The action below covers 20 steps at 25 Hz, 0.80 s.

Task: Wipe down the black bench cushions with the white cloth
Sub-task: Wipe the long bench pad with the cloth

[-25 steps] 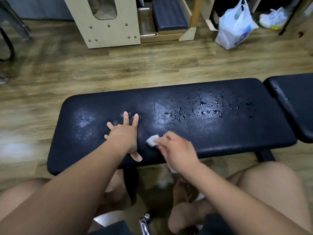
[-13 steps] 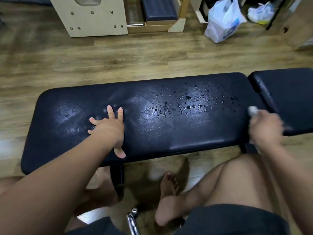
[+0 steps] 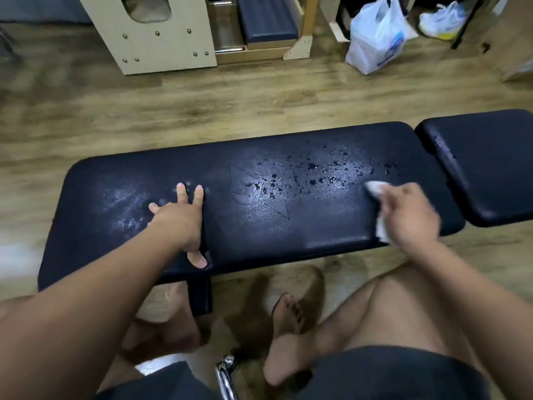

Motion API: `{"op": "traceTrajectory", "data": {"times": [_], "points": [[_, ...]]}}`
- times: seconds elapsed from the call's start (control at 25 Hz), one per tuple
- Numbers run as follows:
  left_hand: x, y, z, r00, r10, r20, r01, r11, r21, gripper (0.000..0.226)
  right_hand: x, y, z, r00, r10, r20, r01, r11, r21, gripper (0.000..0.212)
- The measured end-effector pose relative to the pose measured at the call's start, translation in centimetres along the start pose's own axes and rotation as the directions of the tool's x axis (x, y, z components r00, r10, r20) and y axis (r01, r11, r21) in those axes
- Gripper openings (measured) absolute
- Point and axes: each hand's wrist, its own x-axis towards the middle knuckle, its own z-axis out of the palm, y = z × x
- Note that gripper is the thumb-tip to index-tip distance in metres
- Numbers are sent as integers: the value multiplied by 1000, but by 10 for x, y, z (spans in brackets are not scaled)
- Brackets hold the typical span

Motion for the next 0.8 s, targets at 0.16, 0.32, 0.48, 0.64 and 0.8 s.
{"op": "traceTrajectory", "data": {"times": [0.16,0.32,0.48,0.64,0.8], "points": [[4,2,2,1000,-12,24,13,999,-39,165,40,46,-33,930,363,-65,-365,931,-23,23],[6,9,-1,997,-45,63,48,998,-38,167,3,-68,14,963,249,-99,-244,968,59,33],[4,10,-3,996,-45,74,48,998,-49,167,-102,-226,38,911,-363,196,319,920,226,26],[-6,2,-5,1000,13,8,-13,999,-47,163,-100,-200,42,840,-534,98,499,830,249,21],[-9,0,-5,999,39,-30,-39,999,-9,163,-44,-72,26,998,-64,-23,67,986,153,23]]}}
